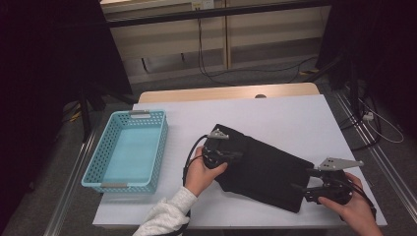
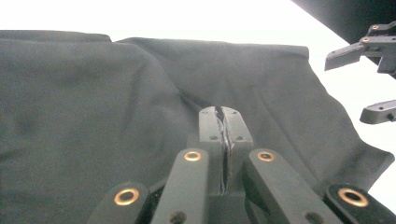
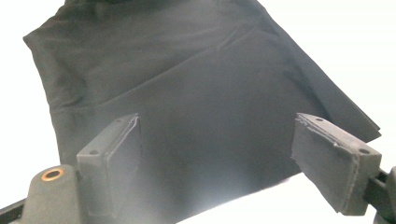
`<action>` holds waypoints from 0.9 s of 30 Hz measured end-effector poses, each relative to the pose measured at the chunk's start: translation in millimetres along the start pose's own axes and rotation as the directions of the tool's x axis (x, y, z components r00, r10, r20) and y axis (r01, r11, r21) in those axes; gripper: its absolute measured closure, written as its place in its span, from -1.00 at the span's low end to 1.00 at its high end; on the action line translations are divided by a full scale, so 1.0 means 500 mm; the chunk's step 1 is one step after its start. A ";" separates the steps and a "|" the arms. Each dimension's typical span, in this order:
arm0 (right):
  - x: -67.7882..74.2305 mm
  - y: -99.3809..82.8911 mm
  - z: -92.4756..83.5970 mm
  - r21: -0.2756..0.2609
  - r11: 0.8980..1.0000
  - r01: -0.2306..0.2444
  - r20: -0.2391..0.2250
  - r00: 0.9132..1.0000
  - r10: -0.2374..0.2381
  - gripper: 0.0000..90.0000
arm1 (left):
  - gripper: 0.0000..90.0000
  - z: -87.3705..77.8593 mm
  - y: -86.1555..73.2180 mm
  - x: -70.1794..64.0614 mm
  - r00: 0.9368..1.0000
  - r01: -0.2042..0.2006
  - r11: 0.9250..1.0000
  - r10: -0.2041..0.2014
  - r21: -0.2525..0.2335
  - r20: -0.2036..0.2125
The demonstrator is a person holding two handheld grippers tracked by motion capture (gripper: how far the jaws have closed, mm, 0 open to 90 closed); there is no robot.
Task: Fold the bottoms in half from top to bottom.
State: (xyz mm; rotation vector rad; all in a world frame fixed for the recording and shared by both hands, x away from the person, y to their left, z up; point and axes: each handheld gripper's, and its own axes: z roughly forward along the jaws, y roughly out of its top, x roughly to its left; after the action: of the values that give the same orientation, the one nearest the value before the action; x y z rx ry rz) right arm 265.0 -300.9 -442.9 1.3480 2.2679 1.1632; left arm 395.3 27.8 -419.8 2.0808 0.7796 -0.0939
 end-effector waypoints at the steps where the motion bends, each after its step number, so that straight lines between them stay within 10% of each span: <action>1: 0.000 0.000 0.000 0.001 1.000 -0.001 0.000 1.000 0.001 -0.63 | 0.97 0.000 0.001 0.000 1.000 -0.003 1.000 0.003 0.001 0.003; 12: -0.004 -0.003 -0.002 0.000 1.000 -0.005 0.001 1.000 0.005 -0.63 | 0.97 -0.032 0.015 0.016 0.999 0.028 0.999 -0.028 -0.039 0.017; 27: 0.000 -0.001 0.005 0.003 1.000 -0.009 -0.003 1.000 0.009 -0.63 | 0.97 0.041 0.014 -0.045 0.996 -0.053 0.998 0.050 0.030 0.073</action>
State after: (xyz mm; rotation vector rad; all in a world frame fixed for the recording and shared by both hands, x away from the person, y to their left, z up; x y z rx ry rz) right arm 266.1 -299.9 -445.0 1.3598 2.2684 1.1662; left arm 385.8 -2.0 -419.4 2.1139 0.6846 -0.1527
